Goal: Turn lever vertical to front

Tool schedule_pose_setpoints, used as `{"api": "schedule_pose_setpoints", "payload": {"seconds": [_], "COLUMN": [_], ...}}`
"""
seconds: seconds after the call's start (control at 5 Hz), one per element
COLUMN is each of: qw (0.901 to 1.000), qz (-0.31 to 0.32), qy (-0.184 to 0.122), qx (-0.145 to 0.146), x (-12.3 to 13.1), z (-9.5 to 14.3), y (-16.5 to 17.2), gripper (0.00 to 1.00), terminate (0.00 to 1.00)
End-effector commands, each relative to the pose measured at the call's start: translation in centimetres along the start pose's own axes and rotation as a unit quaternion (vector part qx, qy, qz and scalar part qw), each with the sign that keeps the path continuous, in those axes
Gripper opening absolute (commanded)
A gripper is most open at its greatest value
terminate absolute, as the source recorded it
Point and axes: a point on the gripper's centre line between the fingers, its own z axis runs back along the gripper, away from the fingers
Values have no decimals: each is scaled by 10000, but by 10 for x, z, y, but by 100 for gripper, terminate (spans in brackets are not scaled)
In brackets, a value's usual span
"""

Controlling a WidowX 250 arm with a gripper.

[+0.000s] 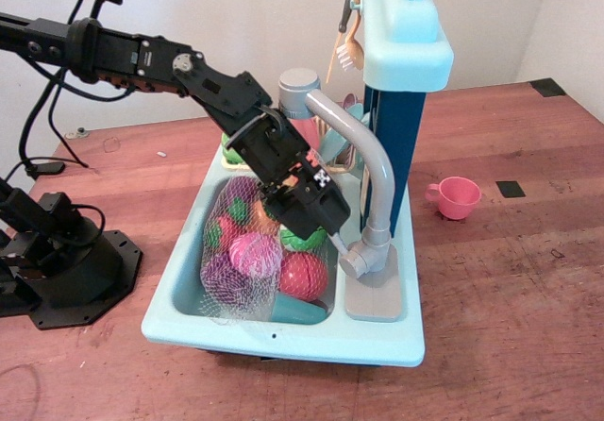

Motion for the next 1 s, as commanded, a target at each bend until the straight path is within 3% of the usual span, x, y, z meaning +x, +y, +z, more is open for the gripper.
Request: {"api": "schedule_pose_setpoints", "payload": {"seconds": [0.0,0.6,0.8], "qw": [9999,9996,9986], "qz": [60,233,271], "qy": [145,177,313], "qx": [29,63,338], "x": [4,-11,-12], "z": [-5,5,11], "y": [2,49,59], "gripper": [100,100,100], "terminate": [0,0,100]}}
